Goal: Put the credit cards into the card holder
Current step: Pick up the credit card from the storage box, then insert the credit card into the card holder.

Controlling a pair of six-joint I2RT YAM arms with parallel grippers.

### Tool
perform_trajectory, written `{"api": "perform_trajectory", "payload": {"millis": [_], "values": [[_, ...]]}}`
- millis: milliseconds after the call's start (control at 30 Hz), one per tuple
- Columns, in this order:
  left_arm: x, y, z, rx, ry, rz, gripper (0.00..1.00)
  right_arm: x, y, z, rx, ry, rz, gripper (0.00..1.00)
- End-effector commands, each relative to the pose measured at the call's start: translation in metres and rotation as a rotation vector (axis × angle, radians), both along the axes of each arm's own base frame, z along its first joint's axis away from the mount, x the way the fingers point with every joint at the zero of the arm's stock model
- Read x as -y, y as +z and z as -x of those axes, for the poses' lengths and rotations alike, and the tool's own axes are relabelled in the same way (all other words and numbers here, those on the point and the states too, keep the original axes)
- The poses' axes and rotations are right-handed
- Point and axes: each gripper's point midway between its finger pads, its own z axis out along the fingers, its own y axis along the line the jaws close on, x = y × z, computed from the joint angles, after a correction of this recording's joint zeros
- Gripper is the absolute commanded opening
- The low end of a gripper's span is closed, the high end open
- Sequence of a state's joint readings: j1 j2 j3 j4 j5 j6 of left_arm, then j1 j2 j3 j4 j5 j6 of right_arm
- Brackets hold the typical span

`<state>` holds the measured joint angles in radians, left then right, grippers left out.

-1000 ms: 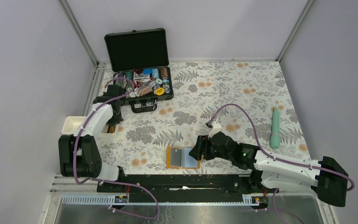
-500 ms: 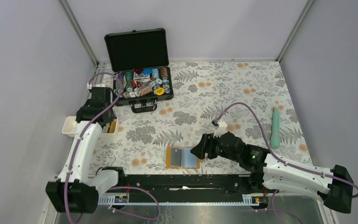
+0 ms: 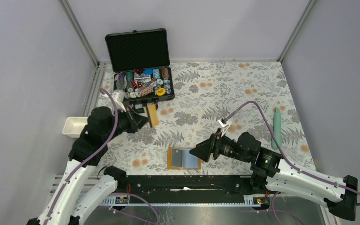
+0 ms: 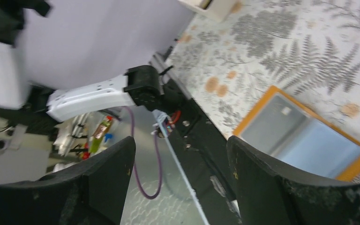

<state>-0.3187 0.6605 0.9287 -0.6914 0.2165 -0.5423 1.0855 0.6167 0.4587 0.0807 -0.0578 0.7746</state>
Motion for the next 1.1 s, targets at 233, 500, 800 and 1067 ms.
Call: {"api": "perform_trajectory", "payload": {"millis": [233,500,800,1067], "values": [[0.140,0.068,0.079,0.113,-0.570,0.483,0.00,-0.005,0.070,0.012,0.059,0.065,-0.249,0.80],[0.164,0.069,0.103,0.108,-0.683,0.516,0.00,0.013,0.087,0.013,0.115,0.023,-0.323,0.70],[0.174,0.065,0.123,0.071,-0.776,0.545,0.00,0.016,0.092,0.007,0.134,-0.012,-0.334,0.51],[0.176,0.057,0.133,0.048,-0.816,0.538,0.00,0.016,0.101,0.004,0.157,-0.023,-0.357,0.30]]}}
